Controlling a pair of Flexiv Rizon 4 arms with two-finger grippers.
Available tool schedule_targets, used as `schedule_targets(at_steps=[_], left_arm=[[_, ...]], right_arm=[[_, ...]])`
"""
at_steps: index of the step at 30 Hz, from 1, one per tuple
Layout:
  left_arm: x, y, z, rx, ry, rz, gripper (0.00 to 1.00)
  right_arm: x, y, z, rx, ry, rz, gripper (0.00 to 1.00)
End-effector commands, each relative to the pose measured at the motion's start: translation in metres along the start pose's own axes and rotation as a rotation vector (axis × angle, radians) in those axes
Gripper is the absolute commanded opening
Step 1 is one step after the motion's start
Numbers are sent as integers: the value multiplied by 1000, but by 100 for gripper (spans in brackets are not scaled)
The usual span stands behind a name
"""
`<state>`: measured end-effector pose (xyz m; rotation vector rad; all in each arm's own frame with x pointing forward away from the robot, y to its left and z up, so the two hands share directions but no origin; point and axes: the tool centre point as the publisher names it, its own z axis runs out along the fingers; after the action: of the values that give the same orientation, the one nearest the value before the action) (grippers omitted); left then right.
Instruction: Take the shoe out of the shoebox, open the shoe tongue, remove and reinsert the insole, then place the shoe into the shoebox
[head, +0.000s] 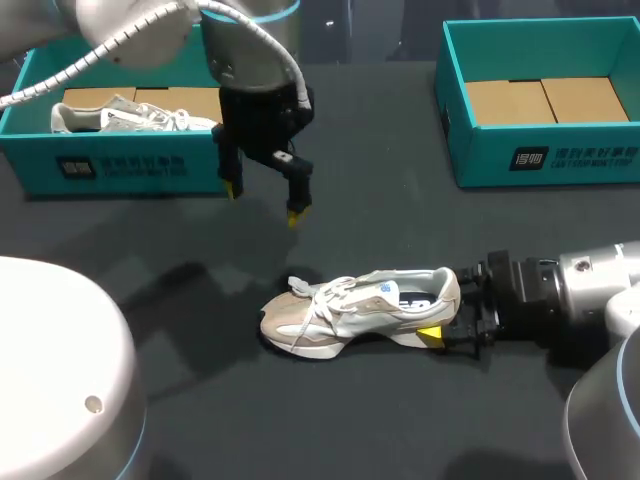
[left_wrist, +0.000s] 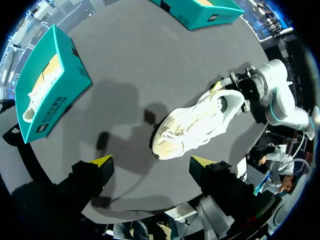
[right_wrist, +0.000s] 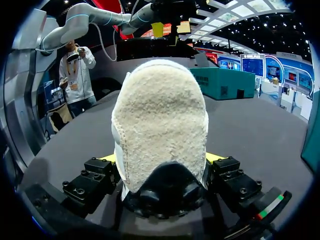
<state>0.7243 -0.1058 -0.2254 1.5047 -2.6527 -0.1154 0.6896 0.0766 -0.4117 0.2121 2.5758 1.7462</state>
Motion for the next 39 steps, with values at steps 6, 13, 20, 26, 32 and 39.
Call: schedule_targets(at_steps=[6,13,20,26,32,39], left_arm=[[58,-8,23,-28,-75,-289,100],[58,-8,23,-28,-75,-289,100],[63,-8,25,-60,-64,-312,100],[98,-13,40,-136,-92,-571,100],[114,-17,46,-92,-65,-590,100],[131,-29,56,-72,-77,-595,100]], right_arm=[[1,1,1,4,0,0,0],[1,1,1,4,0,0,0],[1,1,1,4,0,0,0],[1,1,1,4,0,0,0],[1,1,1,4,0,0,0],[1,1,1,4,0,0,0]])
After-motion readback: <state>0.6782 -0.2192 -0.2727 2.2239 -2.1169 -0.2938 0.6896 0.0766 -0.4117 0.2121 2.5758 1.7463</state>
